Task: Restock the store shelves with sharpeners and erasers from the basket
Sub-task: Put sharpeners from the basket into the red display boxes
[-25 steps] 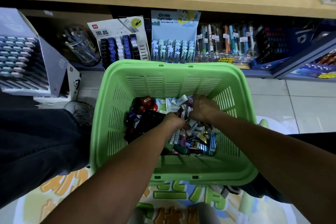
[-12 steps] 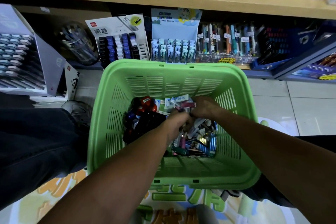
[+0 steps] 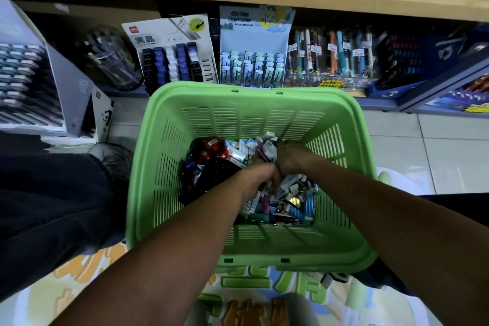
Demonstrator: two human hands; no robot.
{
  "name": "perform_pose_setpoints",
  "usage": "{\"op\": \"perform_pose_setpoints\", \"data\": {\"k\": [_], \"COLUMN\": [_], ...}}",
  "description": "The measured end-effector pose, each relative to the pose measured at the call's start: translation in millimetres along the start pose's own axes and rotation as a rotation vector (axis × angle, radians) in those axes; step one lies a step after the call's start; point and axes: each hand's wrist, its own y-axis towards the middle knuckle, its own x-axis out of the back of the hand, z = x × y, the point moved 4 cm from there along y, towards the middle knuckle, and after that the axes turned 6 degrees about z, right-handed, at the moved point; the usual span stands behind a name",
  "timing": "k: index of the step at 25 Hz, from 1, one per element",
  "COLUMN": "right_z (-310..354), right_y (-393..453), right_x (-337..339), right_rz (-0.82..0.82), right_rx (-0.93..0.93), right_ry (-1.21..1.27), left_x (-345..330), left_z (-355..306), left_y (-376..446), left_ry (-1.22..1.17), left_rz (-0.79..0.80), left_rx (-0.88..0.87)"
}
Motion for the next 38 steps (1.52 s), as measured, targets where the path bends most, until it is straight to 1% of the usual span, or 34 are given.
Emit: {"op": "perform_pose_setpoints", "data": {"k": [2,4,6,8,10,12,18,21,23,26,29,32,36,38], "right_z": [0,-2,-2,-4,-11,-13,-16,-21,-23,-18,-8,-1,-6,-11], "right_y": [4,7,2,-1,2,1,-5,-8,-8,-8,-5,-1,-2,0], "right_x": [2,2,3,2,1,0,5,0,-2,-2,-8,-8,-1,0], "right_rz": [0.060,0.145,0.171,0.122,0.025,-0.020,-0.098,-0.180,-0.221,-0.204,-0.146,-0.069,-0.043,0.020], "right_rx": [0.034,0.005,-0.020,-0.010,-0.059,-0.065,-0.031,-0.056,-0.065,-0.018,-0.029,-0.030,-0.048,-0.078], "right_ry": [-0.048,-0.045,0.004,0.108,0.224,0.328,0.406,0.430,0.456,0.330,0.200,0.118,0.118,0.135], "left_x": [1,2,1,-4,-6,-8,-4,-4,-2,2,-1,-1,0,-1], "left_z": [-5,-7,-2,5,8,8,11,20,15,6,-3,-6,-5,-2], "left_y": [2,1,4,11,10,7,12,27,18,9,4,-1,-3,-3], "left_ry": [0.053,0.081,0.081,0.026,-0.022,-0.079,-0.234,-0.295,-0.347,-0.332,-0.280,-0.322,-0.292,-0.295], "left_rz": [-0.001,-0.031,-0.039,-0.009,-0.017,-0.016,-0.028,-0.036,-0.079,-0.108,-0.098,-0.081,-0.049,-0.046], "left_rx": [0.025,0.065,0.087,0.079,0.057,0.029,0.035,0.024,-0.017,-0.036,-0.021,-0.022,-0.008,0.001]}}
